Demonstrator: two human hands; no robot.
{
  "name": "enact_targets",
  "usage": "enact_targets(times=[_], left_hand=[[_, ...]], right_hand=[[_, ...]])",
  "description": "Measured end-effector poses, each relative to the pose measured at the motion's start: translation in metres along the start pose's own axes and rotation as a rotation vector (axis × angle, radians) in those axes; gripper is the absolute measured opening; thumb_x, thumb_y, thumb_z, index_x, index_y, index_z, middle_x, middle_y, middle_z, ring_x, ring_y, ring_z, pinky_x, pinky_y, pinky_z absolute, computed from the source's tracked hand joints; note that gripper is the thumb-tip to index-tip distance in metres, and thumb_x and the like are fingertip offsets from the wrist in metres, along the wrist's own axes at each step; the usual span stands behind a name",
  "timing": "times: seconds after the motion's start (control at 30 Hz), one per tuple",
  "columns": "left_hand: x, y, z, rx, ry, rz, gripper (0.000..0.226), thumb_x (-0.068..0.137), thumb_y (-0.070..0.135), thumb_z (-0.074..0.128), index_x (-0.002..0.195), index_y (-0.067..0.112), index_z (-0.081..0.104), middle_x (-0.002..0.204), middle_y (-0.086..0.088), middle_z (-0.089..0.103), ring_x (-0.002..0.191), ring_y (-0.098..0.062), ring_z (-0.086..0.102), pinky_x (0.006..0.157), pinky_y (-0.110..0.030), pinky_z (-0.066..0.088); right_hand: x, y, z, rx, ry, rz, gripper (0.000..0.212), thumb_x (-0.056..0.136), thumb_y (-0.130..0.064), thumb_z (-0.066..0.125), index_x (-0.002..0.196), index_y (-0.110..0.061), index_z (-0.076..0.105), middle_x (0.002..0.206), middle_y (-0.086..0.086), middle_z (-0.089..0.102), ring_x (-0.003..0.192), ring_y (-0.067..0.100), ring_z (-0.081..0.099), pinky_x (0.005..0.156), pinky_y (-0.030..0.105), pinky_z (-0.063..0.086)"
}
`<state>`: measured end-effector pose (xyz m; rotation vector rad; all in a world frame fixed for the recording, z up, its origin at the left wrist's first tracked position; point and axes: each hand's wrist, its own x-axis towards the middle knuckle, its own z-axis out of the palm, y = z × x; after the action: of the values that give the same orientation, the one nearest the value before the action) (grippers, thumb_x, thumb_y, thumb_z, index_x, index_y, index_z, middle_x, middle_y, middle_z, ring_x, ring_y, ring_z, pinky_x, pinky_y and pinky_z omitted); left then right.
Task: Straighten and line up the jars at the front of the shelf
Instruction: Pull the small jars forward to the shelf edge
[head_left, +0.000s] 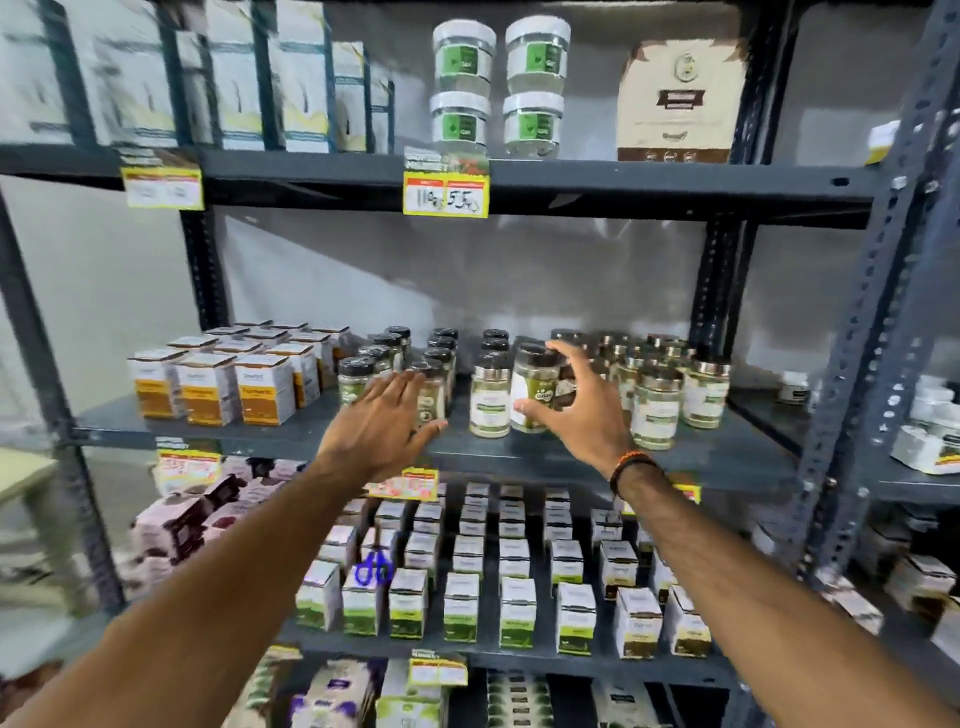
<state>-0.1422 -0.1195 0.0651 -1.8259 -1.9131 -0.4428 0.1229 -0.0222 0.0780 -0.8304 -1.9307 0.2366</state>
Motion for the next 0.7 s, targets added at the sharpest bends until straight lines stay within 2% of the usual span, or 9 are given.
enact_targets(times=[0.1, 0.17, 0.23, 0.3, 0.43, 0.47, 0.57, 0.63, 0.7], left_hand=[[-0.016, -0.04, -0.002, 0.014, 0.017, -0.048, 0.078, 0.101, 0.065, 0.036, 0.157, 0.01, 0.031, 0.162, -0.013, 0.039, 0.149, -0.029, 0.033, 0.12, -0.044, 0.029], [-0.024, -0.062, 0.0, 0.017, 0.017, -0.069, 0.074, 0.101, 0.063, 0.037, 0.156, 0.014, 0.031, 0.161, -0.01, 0.04, 0.148, -0.028, 0.034, 0.116, -0.046, 0.035], [-0.031, -0.085, 0.005, 0.008, -0.004, -0.103, 0.074, 0.101, 0.062, 0.038, 0.155, 0.013, 0.032, 0.16, -0.011, 0.041, 0.148, -0.028, 0.035, 0.113, -0.047, 0.039], [-0.035, -0.101, 0.013, 0.013, -0.023, -0.115, 0.076, 0.101, 0.064, 0.038, 0.154, 0.01, 0.034, 0.159, -0.013, 0.042, 0.147, -0.029, 0.037, 0.114, -0.046, 0.038], [-0.037, -0.129, 0.037, 0.005, -0.073, -0.126, 0.081, 0.101, 0.067, 0.034, 0.155, 0.006, 0.034, 0.16, -0.017, 0.041, 0.147, -0.031, 0.037, 0.12, -0.044, 0.03], [-0.037, -0.135, 0.043, -0.009, -0.093, -0.134, 0.082, 0.101, 0.068, 0.032, 0.155, 0.007, 0.032, 0.161, -0.016, 0.04, 0.148, -0.031, 0.036, 0.12, -0.044, 0.03], [-0.034, -0.145, 0.059, -0.052, -0.142, -0.135, 0.084, 0.098, 0.072, 0.027, 0.153, 0.009, 0.035, 0.158, -0.015, 0.043, 0.144, -0.031, 0.042, 0.113, -0.048, 0.039], [-0.032, -0.148, 0.069, -0.059, -0.176, -0.133, 0.082, 0.097, 0.072, 0.026, 0.152, 0.012, 0.035, 0.157, -0.014, 0.044, 0.142, -0.032, 0.043, 0.11, -0.05, 0.043], [-0.029, -0.15, 0.077, -0.033, -0.186, -0.117, 0.082, 0.098, 0.072, 0.025, 0.153, 0.013, 0.035, 0.159, -0.012, 0.043, 0.144, -0.032, 0.041, 0.113, -0.049, 0.039]], right_hand=[[0.002, -0.013, 0.036, 0.032, -0.023, -0.006, 0.085, 0.074, -0.052, 0.085, 0.146, -0.038, 0.043, 0.114, -0.009, 0.065, 0.09, 0.014, 0.061, 0.081, 0.031, 0.054], [0.002, -0.017, 0.057, 0.06, -0.043, -0.014, 0.086, 0.073, -0.054, 0.084, 0.146, -0.04, 0.042, 0.122, -0.004, 0.068, 0.1, 0.015, 0.064, 0.088, 0.035, 0.057], [0.004, -0.02, 0.077, 0.052, -0.052, -0.014, 0.087, 0.073, -0.059, 0.082, 0.147, -0.043, 0.039, 0.127, -0.002, 0.068, 0.101, 0.014, 0.065, 0.086, 0.035, 0.058], [0.005, -0.022, 0.089, 0.02, -0.053, 0.0, 0.087, 0.074, -0.06, 0.081, 0.148, -0.042, 0.039, 0.128, 0.001, 0.068, 0.092, 0.012, 0.062, 0.076, 0.027, 0.056], [0.008, -0.024, 0.112, -0.025, -0.048, 0.017, 0.088, 0.076, -0.055, 0.082, 0.15, -0.034, 0.042, 0.117, 0.001, 0.071, 0.068, -0.001, 0.052, 0.059, 0.004, 0.04], [0.009, -0.024, 0.117, -0.011, -0.044, 0.027, 0.088, 0.076, -0.054, 0.083, 0.15, -0.034, 0.042, 0.121, 0.001, 0.069, 0.071, -0.002, 0.054, 0.063, 0.005, 0.043], [0.009, -0.021, 0.128, 0.005, -0.024, 0.058, 0.089, 0.075, -0.05, 0.085, 0.151, -0.032, 0.041, 0.132, 0.001, 0.066, 0.091, 0.007, 0.061, 0.08, 0.021, 0.052], [0.008, -0.02, 0.133, -0.014, -0.009, 0.066, 0.089, 0.075, -0.049, 0.086, 0.151, -0.032, 0.042, 0.13, 0.0, 0.067, 0.091, 0.007, 0.062, 0.081, 0.021, 0.052], [0.007, -0.018, 0.136, -0.025, 0.003, 0.066, 0.09, 0.074, -0.049, 0.086, 0.151, -0.032, 0.043, 0.128, -0.001, 0.068, 0.087, 0.005, 0.06, 0.082, 0.018, 0.051]])
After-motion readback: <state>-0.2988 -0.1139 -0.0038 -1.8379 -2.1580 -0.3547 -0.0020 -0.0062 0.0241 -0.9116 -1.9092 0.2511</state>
